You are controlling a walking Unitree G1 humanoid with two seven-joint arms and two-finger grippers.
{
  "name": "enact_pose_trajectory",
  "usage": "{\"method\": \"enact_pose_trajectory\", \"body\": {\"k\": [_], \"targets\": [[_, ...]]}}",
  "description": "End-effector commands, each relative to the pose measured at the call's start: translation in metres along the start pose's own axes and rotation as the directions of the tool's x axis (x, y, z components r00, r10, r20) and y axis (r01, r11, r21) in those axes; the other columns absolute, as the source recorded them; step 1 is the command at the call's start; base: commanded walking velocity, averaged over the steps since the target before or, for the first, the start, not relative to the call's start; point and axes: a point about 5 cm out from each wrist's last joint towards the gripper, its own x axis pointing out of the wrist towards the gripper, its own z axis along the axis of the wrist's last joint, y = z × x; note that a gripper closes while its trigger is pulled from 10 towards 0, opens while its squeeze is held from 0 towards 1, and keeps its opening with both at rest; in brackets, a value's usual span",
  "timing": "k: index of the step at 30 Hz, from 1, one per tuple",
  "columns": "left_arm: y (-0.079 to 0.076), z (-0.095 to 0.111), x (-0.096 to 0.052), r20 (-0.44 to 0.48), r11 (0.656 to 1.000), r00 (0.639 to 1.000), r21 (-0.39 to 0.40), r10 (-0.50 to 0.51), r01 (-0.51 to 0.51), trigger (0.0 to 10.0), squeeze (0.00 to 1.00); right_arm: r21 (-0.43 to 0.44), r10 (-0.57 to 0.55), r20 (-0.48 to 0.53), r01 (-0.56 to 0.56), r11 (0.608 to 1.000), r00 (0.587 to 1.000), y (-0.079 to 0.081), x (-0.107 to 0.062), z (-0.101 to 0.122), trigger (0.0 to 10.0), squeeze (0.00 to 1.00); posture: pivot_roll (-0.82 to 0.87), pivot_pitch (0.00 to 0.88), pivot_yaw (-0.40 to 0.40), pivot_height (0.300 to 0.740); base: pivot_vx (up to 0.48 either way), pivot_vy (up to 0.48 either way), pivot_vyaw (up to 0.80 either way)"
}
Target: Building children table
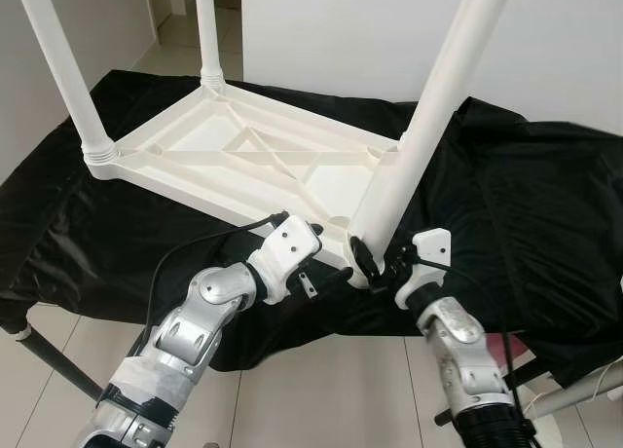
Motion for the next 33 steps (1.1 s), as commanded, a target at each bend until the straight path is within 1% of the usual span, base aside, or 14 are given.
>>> {"method": "enact_pose_trajectory", "body": {"k": [1,6,7,8,12,13,14,15,16,17,27,30,31,33], "targets": [[-0.002,0.001,0.001,-0.001,0.999,0.999,0.022,-0.040,0.040,10.0,0.00,-0.024,0.064,-0.010,-0.065,0.998,0.998,-0.010,0.001,0.000,10.0,0.00,-0.03,0.000,-0.049,0.740,0.000,0.000,0.00],[-0.002,0.002,0.001,0.002,0.998,0.999,0.026,-0.050,0.050,10.0,0.00,-0.038,0.128,-0.030,-0.129,0.991,0.991,-0.020,0.005,0.001,10.0,0.00,-0.04,0.000,-0.039,0.740,0.000,0.000,0.00],[-0.002,0.002,0.002,-0.013,0.996,0.997,0.048,-0.075,0.075,10.0,0.00,-0.064,0.226,-0.075,-0.231,0.971,0.971,-0.021,0.020,0.002,10.0,0.00,-0.04,0.000,-0.035,0.740,0.000,0.000,0.00],[-0.002,0.002,0.003,-0.017,0.995,0.997,0.054,-0.081,0.082,10.0,0.00,-0.068,0.258,-0.088,-0.264,0.962,0.962,-0.020,0.024,0.002,10.0,0.00,-0.04,0.000,-0.035,0.740,0.000,0.000,0.00],[-0.002,0.002,0.003,-0.018,0.995,0.997,0.057,-0.080,0.081,10.0,0.00,-0.072,0.313,-0.103,-0.321,0.944,0.944,-0.019,0.030,0.002,10.0,0.00,-0.04,0.000,-0.042,0.740,0.000,0.000,0.00],[-0.002,0.002,0.003,-0.018,0.995,0.997,0.057,-0.079,0.079,10.0,0.00,-0.067,0.332,-0.107,-0.340,0.938,0.937,-0.018,0.031,0.002,9.1,0.00,-0.04,0.000,-0.042,0.740,0.000,0.000,0.00],[-0.002,0.002,0.002,-0.017,0.995,0.997,0.056,-0.076,0.077,10.0,0.00,-0.062,0.345,-0.112,-0.353,0.934,0.932,-0.018,0.031,0.002,5.0,0.00,-0.03,0.000,-0.051,0.740,0.000,0.000,0.00],[-0.002,0.002,0.002,-0.017,0.996,0.997,0.056,-0.072,0.073,10.0,0.00,-0.061,0.356,-0.111,-0.364,0.929,0.928,-0.019,0.032,0.002,3.6,0.00,-0.03,0.000,-0.051,0.740,0.000,0.000,0.00],[-0.002,0.003,0.002,-0.016,0.996,0.998,0.056,-0.068,0.069,10.0,0.00,-0.054,0.364,-0.108,-0.371,0.927,0.925,-0.019,0.032,0.002,0.8,0.00,-0.02,0.000,-0.053,0.740,0.000,0.000,0.00],[-0.003,0.003,0.001,-0.016,0.996,0.998,0.056,-0.064,0.065,10.0,0.00,-0.048,0.368,-0.107,-0.375,0.926,0.924,-0.019,0.032,0.002,0.0,0.00,-0.02,0.000,-0.059,0.740,0.000,0.000,0.00],[-0.002,0.001,-0.003,-0.022,0.998,0.999,0.051,-0.044,0.045,10.0,0.00,-0.043,0.371,-0.113,-0.378,0.925,0.922,-0.024,0.030,0.000,0.0,0.00,0.00,0.000,-0.068,0.740,0.000,0.000,0.00],[-0.002,-0.001,-0.006,-0.029,0.998,0.999,0.048,-0.037,0.038,10.0,0.00,-0.024,0.361,-0.106,-0.365,0.931,0.927,-0.029,0.027,-0.002,0.0,0.00,0.01,0.000,-0.074,0.740,0.000,0.000,0.00],[-0.002,-0.001,-0.006,-0.030,0.998,0.999,0.046,-0.035,0.037,10.0,0.00,-0.014,0.353,-0.098,-0.356,0.934,0.930,-0.029,0.024,-0.002,9.6,0.00,0.01,0.000,-0.076,0.740,0.000,0.000,0.00],[-0.002,-0.001,-0.006,-0.030,0.998,0.999,0.046,-0.035,0.037,10.0,0.00,-0.014,0.353,-0.098,-0.356,0.934,0.930,-0.029,0.024,-0.002,9.6,0.00,0.01,0.000,-0.076,0.740,0.000,0.000,0.00]]}}
